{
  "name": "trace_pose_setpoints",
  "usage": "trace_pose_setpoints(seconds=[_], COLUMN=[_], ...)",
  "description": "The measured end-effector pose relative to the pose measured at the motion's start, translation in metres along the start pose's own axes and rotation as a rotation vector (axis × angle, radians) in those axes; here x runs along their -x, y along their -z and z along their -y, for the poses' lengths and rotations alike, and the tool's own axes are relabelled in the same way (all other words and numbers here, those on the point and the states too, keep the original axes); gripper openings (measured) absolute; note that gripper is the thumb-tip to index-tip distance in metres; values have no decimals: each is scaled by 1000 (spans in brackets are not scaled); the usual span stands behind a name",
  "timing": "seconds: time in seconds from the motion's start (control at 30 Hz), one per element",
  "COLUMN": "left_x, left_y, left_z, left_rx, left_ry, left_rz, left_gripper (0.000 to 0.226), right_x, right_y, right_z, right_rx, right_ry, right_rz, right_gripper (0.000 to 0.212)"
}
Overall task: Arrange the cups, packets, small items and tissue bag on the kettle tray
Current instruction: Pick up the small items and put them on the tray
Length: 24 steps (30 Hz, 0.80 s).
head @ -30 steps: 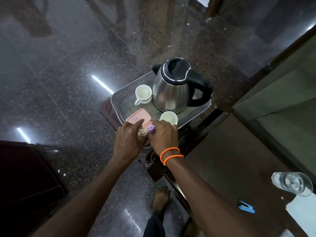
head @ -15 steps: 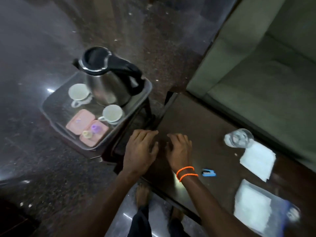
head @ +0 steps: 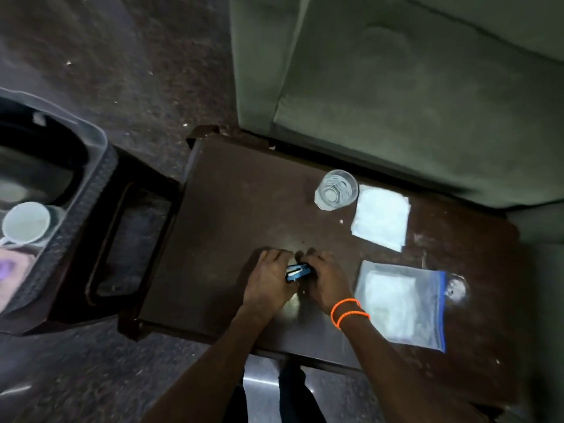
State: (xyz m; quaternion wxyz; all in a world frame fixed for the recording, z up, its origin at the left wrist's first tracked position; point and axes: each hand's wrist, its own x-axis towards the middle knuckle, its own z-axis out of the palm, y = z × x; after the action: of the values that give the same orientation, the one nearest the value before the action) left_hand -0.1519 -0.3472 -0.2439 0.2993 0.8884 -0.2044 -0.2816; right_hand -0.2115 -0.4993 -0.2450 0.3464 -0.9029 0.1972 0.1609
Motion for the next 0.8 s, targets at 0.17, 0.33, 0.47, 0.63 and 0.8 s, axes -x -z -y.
trace_pose_setpoints(seconds=[0.17, 0.33, 0.47, 0.63, 0.8], left_x=[-6, 0, 9, 29, 60], left_y=[-9, 8, 46, 119, 201], left_z=[-1, 5, 14, 38, 72], left_rx=[-25, 29, 73, 51, 67], left_ry=[3, -10, 8, 62, 119], left_rz=[10, -52, -140, -284, -469], left_gripper=[26, 22, 25, 30, 30], right_x=[-3, -7, -17, -39, -57], right_y=[2, 3, 9, 10, 4], right_z=[1, 13, 51, 135, 240], right_rx=[-38, -34, -49, -20, 10], right_ry=[-8, 48, 154, 311, 510], right_rz=[-20, -22, 5, 65, 115], right_gripper=[45, 39, 40, 33, 33])
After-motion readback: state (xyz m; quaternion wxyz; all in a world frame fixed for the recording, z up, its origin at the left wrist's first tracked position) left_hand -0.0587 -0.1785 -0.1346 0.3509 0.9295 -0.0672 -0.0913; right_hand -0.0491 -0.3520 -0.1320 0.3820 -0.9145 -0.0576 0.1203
